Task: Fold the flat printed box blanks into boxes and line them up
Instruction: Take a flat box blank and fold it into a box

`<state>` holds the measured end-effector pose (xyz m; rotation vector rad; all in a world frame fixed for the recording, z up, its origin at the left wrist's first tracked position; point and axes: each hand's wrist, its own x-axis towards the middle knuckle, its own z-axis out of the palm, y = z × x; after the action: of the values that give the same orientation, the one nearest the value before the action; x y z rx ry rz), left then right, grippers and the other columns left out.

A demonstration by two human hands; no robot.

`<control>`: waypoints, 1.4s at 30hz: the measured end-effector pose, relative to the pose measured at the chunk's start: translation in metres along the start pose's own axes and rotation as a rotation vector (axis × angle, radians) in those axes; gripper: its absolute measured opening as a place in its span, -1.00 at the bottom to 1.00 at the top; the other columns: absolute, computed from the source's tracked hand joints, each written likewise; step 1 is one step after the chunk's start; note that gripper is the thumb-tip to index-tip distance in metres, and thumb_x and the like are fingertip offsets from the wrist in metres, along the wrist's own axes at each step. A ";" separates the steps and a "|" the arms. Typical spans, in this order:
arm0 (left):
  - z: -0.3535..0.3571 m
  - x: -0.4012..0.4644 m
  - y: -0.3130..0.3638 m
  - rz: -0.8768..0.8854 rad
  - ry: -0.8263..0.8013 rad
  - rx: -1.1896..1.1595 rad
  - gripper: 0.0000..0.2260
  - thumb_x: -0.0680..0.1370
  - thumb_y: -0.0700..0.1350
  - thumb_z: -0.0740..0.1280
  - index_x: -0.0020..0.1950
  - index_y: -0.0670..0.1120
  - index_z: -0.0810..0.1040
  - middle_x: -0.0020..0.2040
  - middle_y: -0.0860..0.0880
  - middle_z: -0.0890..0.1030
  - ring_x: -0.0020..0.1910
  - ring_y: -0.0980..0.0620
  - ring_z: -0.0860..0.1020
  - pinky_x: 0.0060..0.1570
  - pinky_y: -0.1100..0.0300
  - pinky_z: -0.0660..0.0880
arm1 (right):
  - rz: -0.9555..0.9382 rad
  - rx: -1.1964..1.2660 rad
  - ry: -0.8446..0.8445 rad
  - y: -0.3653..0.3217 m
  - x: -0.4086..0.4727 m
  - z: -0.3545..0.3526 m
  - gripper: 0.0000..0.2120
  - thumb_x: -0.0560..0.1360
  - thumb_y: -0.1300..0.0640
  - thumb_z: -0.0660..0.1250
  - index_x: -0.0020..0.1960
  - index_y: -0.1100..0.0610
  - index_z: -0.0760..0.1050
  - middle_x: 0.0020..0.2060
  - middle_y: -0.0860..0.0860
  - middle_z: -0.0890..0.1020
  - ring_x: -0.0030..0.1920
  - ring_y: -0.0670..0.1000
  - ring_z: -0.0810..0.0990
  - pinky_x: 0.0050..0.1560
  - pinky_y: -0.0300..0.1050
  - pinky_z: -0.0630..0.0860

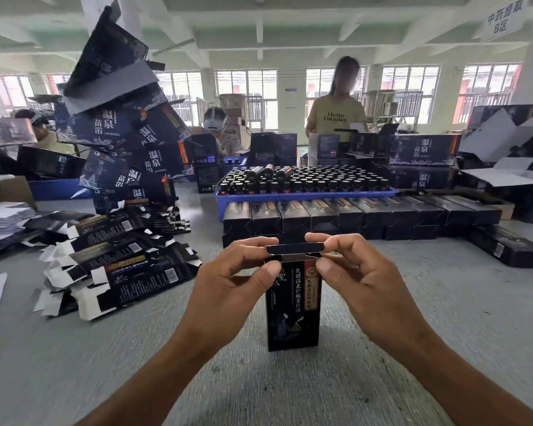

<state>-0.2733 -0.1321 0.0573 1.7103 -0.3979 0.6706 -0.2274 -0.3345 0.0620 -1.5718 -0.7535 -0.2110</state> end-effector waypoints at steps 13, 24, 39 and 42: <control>0.004 -0.003 0.002 0.015 0.022 0.032 -0.84 0.49 -0.01 0.45 0.06 0.16 0.64 0.10 0.08 0.68 0.13 0.05 0.65 -0.07 0.31 0.58 | -0.008 0.023 0.107 -0.001 -0.001 0.003 -0.81 0.57 0.14 0.35 0.15 -0.07 0.57 0.09 -0.20 0.69 0.11 -0.16 0.67 0.01 -0.37 0.57; 0.005 -0.004 0.001 0.107 0.027 0.136 -0.74 0.57 0.02 0.34 0.25 0.18 0.62 0.18 0.14 0.62 0.19 0.08 0.60 -0.09 0.33 0.57 | -0.029 0.015 0.090 0.000 -0.002 0.001 -0.83 0.59 0.23 0.33 0.07 0.01 0.64 0.14 -0.23 0.67 0.14 -0.18 0.65 0.06 -0.36 0.56; 0.001 -0.005 -0.017 0.122 -0.061 0.266 -0.75 0.56 0.07 0.41 0.24 0.20 0.54 0.19 0.17 0.62 0.17 0.08 0.62 -0.07 0.10 0.65 | -0.195 -0.398 0.148 0.016 0.001 0.002 -0.86 0.59 -0.04 0.34 0.09 -0.02 0.59 0.20 -0.27 0.58 0.19 -0.30 0.55 0.03 -0.43 0.53; -0.001 -0.003 -0.028 0.097 -0.094 0.255 -0.68 0.53 0.14 0.40 0.26 0.34 0.47 0.13 0.24 0.63 0.10 0.17 0.64 -0.17 0.29 0.62 | -0.127 -0.478 0.091 0.020 0.000 0.003 -0.75 0.59 -0.11 0.28 0.26 -0.21 0.45 0.21 -0.33 0.53 0.22 -0.27 0.52 0.15 -0.25 0.57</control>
<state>-0.2590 -0.1248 0.0341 1.9794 -0.4799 0.7385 -0.2166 -0.3307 0.0449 -1.9481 -0.7670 -0.5861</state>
